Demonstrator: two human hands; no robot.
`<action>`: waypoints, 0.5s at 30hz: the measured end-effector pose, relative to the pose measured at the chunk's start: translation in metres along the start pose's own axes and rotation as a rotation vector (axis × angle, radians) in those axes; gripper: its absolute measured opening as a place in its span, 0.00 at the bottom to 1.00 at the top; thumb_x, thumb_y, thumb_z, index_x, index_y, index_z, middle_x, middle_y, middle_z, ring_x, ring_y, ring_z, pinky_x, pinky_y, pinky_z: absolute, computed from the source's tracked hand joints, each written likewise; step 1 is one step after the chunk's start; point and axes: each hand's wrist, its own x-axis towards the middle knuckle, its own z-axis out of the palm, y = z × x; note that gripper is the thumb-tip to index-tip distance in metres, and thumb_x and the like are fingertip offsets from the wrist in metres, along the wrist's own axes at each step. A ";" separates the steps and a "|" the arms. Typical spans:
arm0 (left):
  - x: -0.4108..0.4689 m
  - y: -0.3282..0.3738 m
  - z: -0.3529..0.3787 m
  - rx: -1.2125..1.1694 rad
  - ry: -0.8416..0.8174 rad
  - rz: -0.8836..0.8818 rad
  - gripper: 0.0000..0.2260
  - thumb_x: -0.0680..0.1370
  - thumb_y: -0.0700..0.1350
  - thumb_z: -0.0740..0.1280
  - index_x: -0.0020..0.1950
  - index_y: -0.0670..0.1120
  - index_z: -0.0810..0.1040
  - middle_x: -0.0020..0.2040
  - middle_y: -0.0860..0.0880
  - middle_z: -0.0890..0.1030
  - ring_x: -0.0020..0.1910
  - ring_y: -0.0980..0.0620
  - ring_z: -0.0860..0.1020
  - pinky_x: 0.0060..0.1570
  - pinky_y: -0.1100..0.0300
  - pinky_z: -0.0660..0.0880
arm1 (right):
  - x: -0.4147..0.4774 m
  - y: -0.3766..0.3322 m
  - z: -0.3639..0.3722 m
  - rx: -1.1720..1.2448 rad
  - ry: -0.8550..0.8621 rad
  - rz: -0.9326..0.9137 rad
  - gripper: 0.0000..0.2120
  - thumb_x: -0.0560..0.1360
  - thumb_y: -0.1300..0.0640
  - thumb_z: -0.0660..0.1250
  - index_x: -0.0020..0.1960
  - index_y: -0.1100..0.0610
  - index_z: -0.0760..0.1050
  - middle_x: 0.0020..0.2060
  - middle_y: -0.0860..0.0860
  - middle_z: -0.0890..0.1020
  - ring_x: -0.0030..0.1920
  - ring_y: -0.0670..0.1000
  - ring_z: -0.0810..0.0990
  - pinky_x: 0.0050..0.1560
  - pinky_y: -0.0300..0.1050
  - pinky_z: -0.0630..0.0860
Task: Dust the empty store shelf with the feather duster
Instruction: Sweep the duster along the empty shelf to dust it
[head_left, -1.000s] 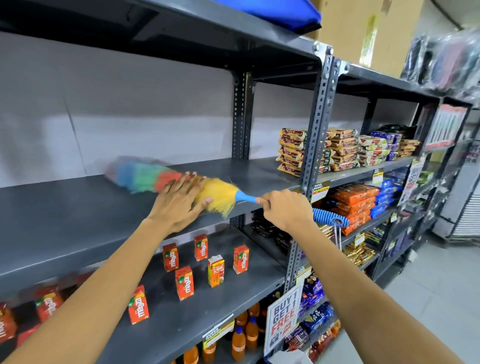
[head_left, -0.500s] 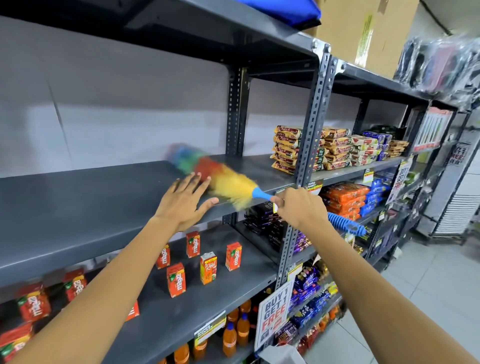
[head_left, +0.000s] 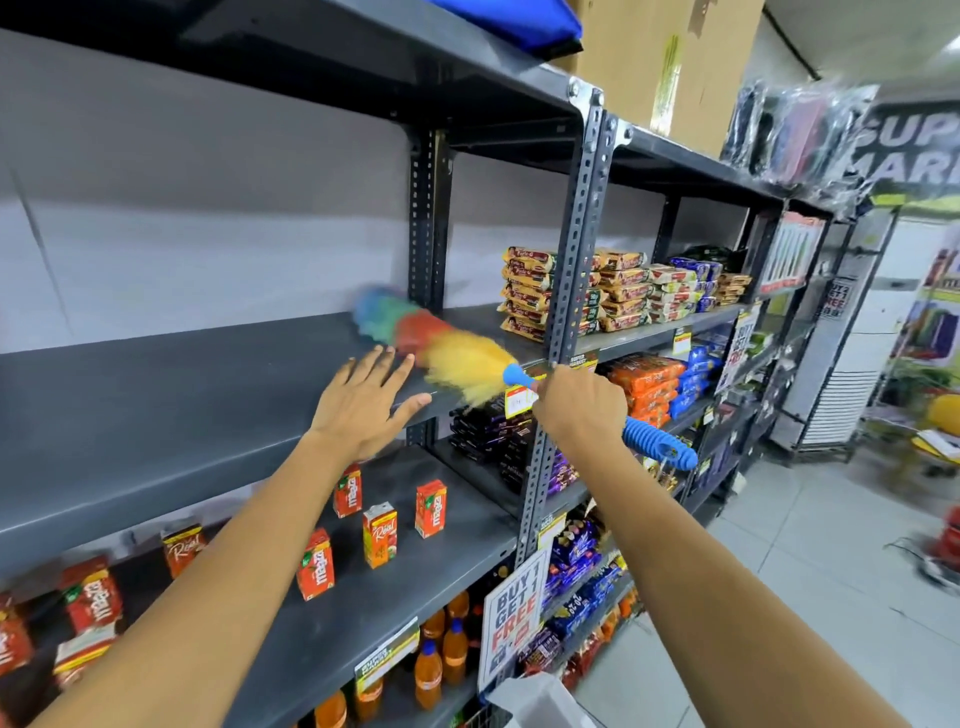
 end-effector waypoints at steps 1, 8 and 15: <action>0.001 0.002 0.001 -0.007 0.005 0.008 0.31 0.76 0.63 0.39 0.75 0.49 0.45 0.78 0.45 0.52 0.77 0.49 0.48 0.74 0.50 0.48 | -0.002 0.001 0.001 0.008 -0.002 0.025 0.11 0.78 0.52 0.60 0.52 0.58 0.76 0.46 0.55 0.82 0.47 0.58 0.81 0.37 0.45 0.67; -0.010 -0.006 -0.002 -0.002 0.019 0.036 0.33 0.75 0.64 0.38 0.76 0.50 0.47 0.78 0.46 0.52 0.77 0.49 0.48 0.74 0.50 0.48 | -0.018 -0.022 0.004 0.093 -0.041 -0.160 0.16 0.78 0.49 0.58 0.49 0.60 0.77 0.44 0.57 0.82 0.44 0.60 0.81 0.37 0.47 0.68; -0.041 -0.063 -0.038 0.009 0.040 -0.102 0.28 0.79 0.60 0.45 0.76 0.49 0.47 0.78 0.45 0.50 0.77 0.48 0.46 0.75 0.49 0.45 | -0.017 -0.054 0.002 0.190 -0.183 -0.388 0.17 0.78 0.47 0.56 0.56 0.54 0.78 0.48 0.59 0.82 0.49 0.62 0.79 0.42 0.49 0.72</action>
